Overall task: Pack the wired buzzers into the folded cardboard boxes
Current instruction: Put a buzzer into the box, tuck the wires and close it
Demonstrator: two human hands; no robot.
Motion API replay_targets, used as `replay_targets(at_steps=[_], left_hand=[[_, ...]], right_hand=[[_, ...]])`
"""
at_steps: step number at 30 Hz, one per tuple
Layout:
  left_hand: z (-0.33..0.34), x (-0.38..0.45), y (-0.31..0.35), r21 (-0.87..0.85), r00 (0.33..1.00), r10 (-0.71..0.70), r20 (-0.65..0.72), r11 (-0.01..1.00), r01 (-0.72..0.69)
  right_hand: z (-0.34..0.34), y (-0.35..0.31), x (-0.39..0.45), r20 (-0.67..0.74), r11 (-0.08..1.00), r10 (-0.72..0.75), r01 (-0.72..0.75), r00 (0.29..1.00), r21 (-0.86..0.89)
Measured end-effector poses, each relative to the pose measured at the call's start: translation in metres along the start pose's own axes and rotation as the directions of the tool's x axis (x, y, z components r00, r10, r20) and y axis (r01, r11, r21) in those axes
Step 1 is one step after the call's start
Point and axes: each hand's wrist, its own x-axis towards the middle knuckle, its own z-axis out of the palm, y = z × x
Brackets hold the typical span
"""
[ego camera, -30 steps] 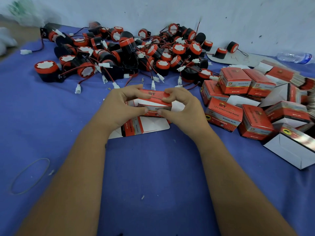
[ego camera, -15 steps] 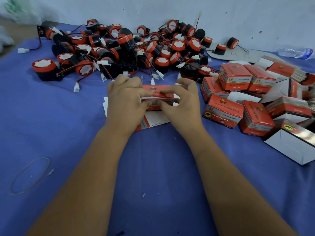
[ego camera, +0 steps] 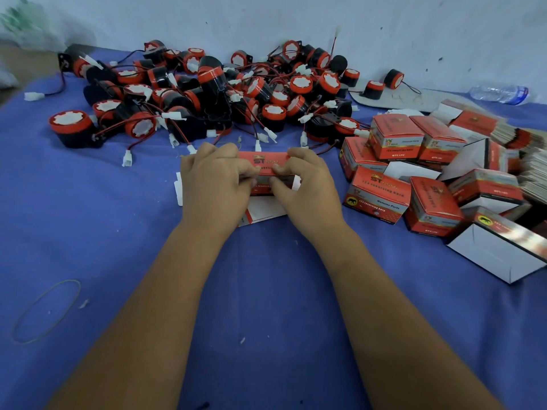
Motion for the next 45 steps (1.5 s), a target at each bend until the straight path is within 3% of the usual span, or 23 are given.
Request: replay_targets(at_steps=[4,9,11,14,17,19,21,24,29,33,37,40,43,45], left_hand=[[0.002,-0.002,-0.001,-0.040,0.999,0.027,-0.024,0.999,-0.028],[0.005,-0.004,-0.006,-0.162,0.998,0.067,0.001,0.985,-0.066],[0.008,-0.004,-0.008,-0.211,0.996,0.087,-0.004,0.974,-0.086],[0.014,-0.004,-0.008,-0.275,1.000,0.010,0.024,0.962,-0.003],[0.018,-0.004,-0.008,-0.363,0.977,-0.070,0.200,0.921,0.140],[0.020,-0.005,-0.009,-0.270,0.950,-0.055,0.306,0.952,0.142],[0.020,-0.005,-0.010,-0.167,0.944,-0.038,0.329,0.981,0.097],[0.018,-0.005,-0.010,-0.159,0.938,-0.038,0.345,0.982,0.098],[0.014,-0.007,-0.012,-0.100,0.901,-0.011,0.435,0.993,0.060],[0.011,-0.007,-0.013,-0.170,0.928,0.008,0.372,0.984,0.060],[0.009,-0.006,-0.010,-0.261,0.965,0.030,0.262,0.964,0.041],[0.008,-0.003,-0.008,-0.283,0.998,0.055,0.026,0.958,-0.045],[-0.002,0.000,-0.004,-0.482,0.977,-0.108,-0.182,0.876,0.007],[-0.009,0.000,-0.004,-0.642,0.954,-0.182,-0.240,0.766,-0.016]], right_hand=[[0.002,-0.005,-0.002,0.062,1.000,-0.017,0.018,0.998,-0.010],[-0.006,-0.003,-0.004,-0.052,0.995,-0.043,0.038,0.998,-0.089],[-0.011,0.000,-0.005,-0.030,0.997,-0.033,0.031,0.999,-0.077],[-0.014,-0.001,-0.004,-0.025,0.989,-0.069,0.065,0.997,-0.135],[-0.020,0.000,-0.001,-0.144,0.982,-0.107,0.082,0.984,-0.169],[-0.025,0.004,0.002,-0.211,0.973,-0.088,0.039,0.973,-0.227],[-0.030,0.010,0.004,-0.286,0.937,-0.069,-0.036,0.956,-0.349],[-0.036,0.018,0.008,-0.382,0.855,-0.082,-0.132,0.920,-0.502],[-0.036,0.022,0.013,-0.388,0.730,-0.044,-0.235,0.921,-0.641],[-0.034,0.021,0.007,-0.354,0.665,-0.037,-0.241,0.934,-0.707],[-0.028,0.006,0.000,-0.340,0.827,-0.176,-0.049,0.924,-0.561],[-0.009,-0.015,-0.003,-0.240,0.994,-0.049,0.023,0.970,-0.111],[0.005,-0.029,-0.009,-0.025,0.957,0.144,-0.132,0.989,0.260],[0.007,-0.034,-0.008,0.110,0.860,0.212,-0.239,0.971,0.451]])
